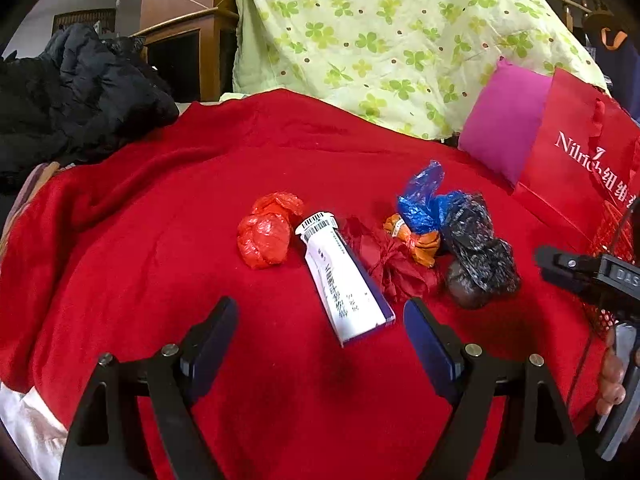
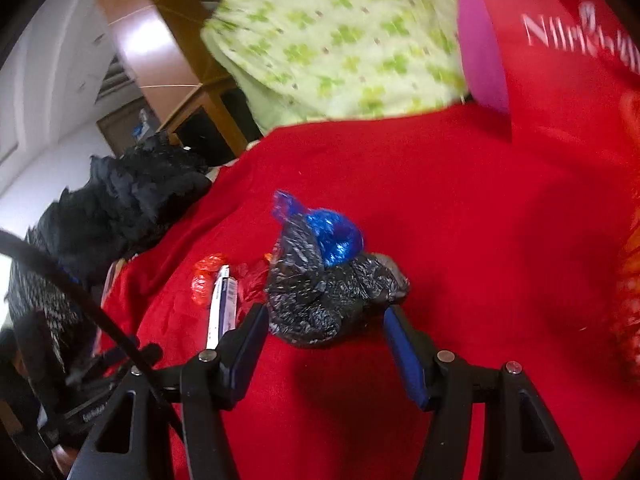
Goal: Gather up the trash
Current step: 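Grasp the black plastic bag bundle with the right tool while the left tool grasps the white medicine box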
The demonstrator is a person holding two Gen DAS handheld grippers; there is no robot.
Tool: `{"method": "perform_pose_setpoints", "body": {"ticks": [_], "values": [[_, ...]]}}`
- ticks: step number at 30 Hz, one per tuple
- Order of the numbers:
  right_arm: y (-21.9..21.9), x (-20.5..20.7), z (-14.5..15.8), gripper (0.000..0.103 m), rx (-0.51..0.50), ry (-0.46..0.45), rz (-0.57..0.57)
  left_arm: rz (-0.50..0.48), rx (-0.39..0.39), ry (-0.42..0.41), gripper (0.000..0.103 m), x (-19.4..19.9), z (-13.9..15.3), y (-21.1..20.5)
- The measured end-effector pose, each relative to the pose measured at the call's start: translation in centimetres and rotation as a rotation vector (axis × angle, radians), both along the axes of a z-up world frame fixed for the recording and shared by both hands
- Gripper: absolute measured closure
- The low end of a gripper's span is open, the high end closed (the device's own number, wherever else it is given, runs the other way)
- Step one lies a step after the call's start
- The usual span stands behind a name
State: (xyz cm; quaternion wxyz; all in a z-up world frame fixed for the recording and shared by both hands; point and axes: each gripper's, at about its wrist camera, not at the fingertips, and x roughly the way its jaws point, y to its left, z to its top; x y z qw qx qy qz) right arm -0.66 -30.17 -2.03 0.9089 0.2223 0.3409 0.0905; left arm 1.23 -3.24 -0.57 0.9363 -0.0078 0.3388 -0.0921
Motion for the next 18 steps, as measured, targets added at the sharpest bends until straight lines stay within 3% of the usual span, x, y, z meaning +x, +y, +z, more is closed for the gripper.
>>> {"method": "perform_pose_setpoints", "body": {"ticks": [8, 15, 18], "values": [[-1.2, 4.5, -3.6, 0.039, 0.204, 0.154, -0.036, -0.002, -0.065, 0.063, 0.018, 4.0, -0.6, -1.4], [0.3, 6.4, -4.4, 0.039, 0.176, 0.181, -0.016, 0.005, -0.079, 0.146, 0.021, 6.0, -2.2, -1.9], [0.9, 6.5, -4.4, 0.044, 0.154, 0.159, -0.009, -0.003, -0.093, 0.186, 0.035, 6.4, -3.2, -1.8]]}}
